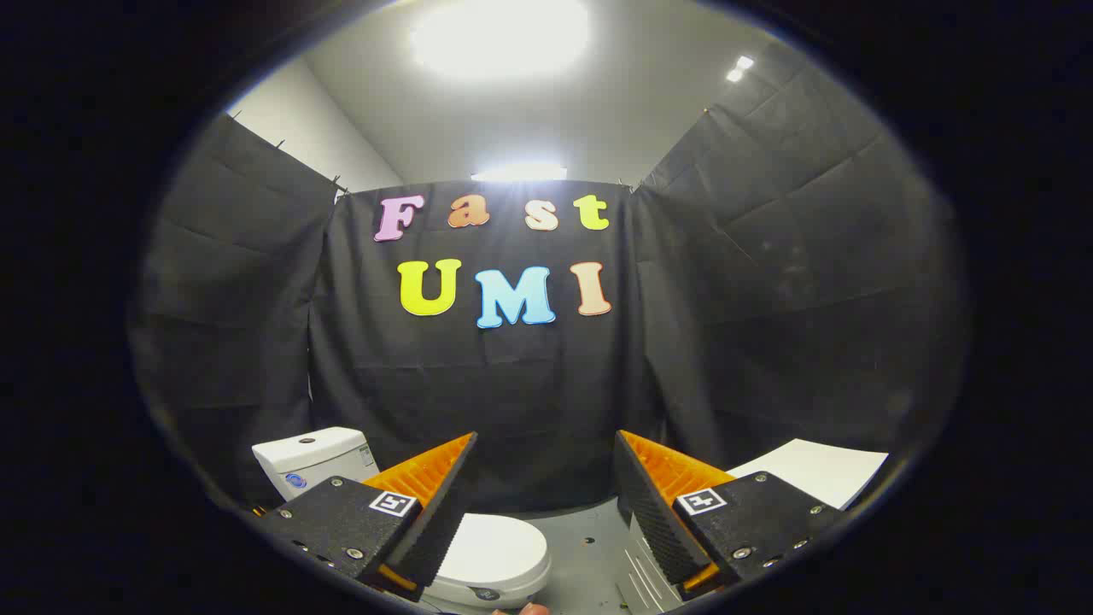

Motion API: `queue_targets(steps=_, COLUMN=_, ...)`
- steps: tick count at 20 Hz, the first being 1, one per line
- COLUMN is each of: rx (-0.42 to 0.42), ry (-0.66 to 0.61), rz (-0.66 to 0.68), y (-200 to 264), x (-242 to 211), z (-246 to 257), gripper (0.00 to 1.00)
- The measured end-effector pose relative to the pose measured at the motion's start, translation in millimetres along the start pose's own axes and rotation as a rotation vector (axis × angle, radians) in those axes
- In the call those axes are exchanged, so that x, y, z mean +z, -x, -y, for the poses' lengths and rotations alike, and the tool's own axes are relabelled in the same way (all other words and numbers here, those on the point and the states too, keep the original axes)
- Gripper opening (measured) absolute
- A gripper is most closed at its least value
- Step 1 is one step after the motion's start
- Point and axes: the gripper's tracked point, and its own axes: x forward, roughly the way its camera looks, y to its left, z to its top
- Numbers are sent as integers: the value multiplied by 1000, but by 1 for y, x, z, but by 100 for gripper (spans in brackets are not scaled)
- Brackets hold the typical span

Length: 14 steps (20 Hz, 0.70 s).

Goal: Open the toilet lid.

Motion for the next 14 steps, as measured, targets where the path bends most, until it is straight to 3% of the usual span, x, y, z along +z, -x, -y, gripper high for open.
queue_targets(steps=14, rx=26, ry=127, rz=-21, y=-6, x=-15, z=-22, gripper=95)
